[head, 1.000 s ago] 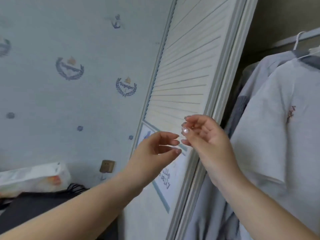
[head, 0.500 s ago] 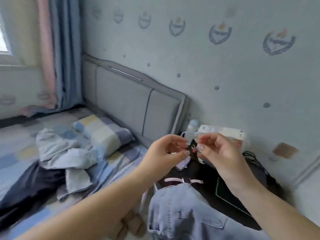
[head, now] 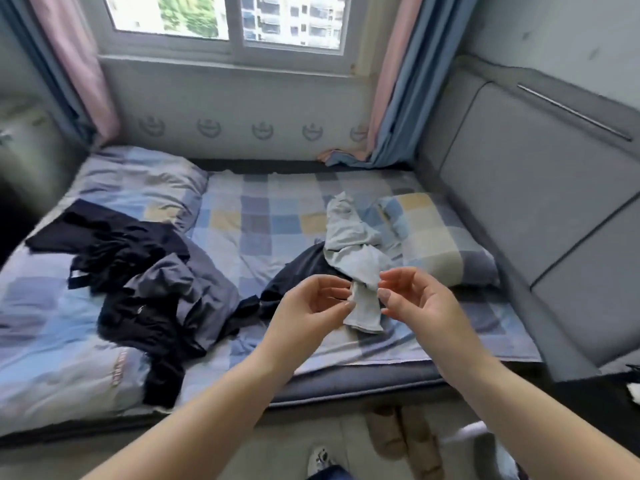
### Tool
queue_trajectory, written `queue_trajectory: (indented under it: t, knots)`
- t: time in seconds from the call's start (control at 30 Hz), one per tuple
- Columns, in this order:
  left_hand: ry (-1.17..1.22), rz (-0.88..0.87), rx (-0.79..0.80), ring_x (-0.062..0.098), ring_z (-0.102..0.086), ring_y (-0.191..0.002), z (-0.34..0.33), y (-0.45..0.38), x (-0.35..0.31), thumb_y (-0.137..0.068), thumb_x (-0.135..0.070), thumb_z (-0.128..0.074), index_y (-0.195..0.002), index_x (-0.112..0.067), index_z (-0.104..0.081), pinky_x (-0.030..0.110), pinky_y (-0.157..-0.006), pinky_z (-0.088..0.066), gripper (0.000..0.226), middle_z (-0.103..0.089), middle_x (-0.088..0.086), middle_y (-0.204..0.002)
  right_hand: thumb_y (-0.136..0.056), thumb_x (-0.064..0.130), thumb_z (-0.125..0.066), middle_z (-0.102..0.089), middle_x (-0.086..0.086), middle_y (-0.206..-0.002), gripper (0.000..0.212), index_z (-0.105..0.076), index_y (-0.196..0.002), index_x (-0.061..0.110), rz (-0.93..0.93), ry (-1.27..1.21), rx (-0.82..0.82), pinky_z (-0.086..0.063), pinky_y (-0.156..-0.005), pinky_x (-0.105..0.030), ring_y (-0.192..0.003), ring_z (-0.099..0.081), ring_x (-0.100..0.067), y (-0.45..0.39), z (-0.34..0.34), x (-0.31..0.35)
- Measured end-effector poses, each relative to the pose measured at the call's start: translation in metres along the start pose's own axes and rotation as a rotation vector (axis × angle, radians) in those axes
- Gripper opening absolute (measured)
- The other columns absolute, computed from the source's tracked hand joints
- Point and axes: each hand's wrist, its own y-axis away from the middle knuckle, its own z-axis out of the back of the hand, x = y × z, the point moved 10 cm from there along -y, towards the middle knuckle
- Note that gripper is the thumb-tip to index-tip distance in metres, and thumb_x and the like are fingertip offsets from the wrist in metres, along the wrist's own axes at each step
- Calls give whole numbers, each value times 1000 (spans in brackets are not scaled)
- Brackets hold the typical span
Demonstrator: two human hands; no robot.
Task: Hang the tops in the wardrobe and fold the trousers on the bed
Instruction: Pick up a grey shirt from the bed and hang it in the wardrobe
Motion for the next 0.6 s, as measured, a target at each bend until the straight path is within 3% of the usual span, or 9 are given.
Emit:
queue_trajectory:
  t: [0.07,0.17,0.3,0.43,0.6]
  knots:
    - [-6,45,-117,6,-66,-81,38,-21,17,-81,-3,-72,-93,-16,-67,16,-71,-51,19,-72,-1,-86,-76,24,-71,-70,6,-88,15,-67,-91,25,-41,-36,84,-55,-74,-27,-86,-65,-9,-40,-27,-22]
    - [-27,108,-276,7,-67,-85,87,-38,39,-82,-4,-71,-95,-16,-67,17,-75,-53,18,-73,-1,-89,-83,9,-68,-71,8,-84,15,-67,-92,22,-92,-74,181,-53,-70,-19,-83,-65,-4,-87,-59,-49]
    - [-59,180,-451,3,-68,-85,152,-38,62,-84,-7,-70,-98,-17,-67,15,-68,-52,18,-73,-5,-90,-86,8,-66,-70,9,-82,14,-67,-92,21,-208,-92,338,-51,-69,-20,-81,-65,-3,-132,-123,-77]
    - [-40,231,-610,3,-67,-85,210,-22,78,-84,-2,-68,-97,-17,-66,14,-71,-50,20,-72,0,-92,-86,11,-67,-70,11,-82,12,-66,-93,21,-260,-62,499,-51,-71,-19,-81,-65,-3,-149,-199,-89]
    - [7,283,-710,-3,-65,-81,270,-7,96,-84,1,-67,-99,-13,-65,11,-69,-50,20,-70,2,-94,-86,15,-68,-69,8,-85,12,-66,-97,21,-323,1,612,-53,-71,-20,-77,-63,-2,-156,-270,-102]
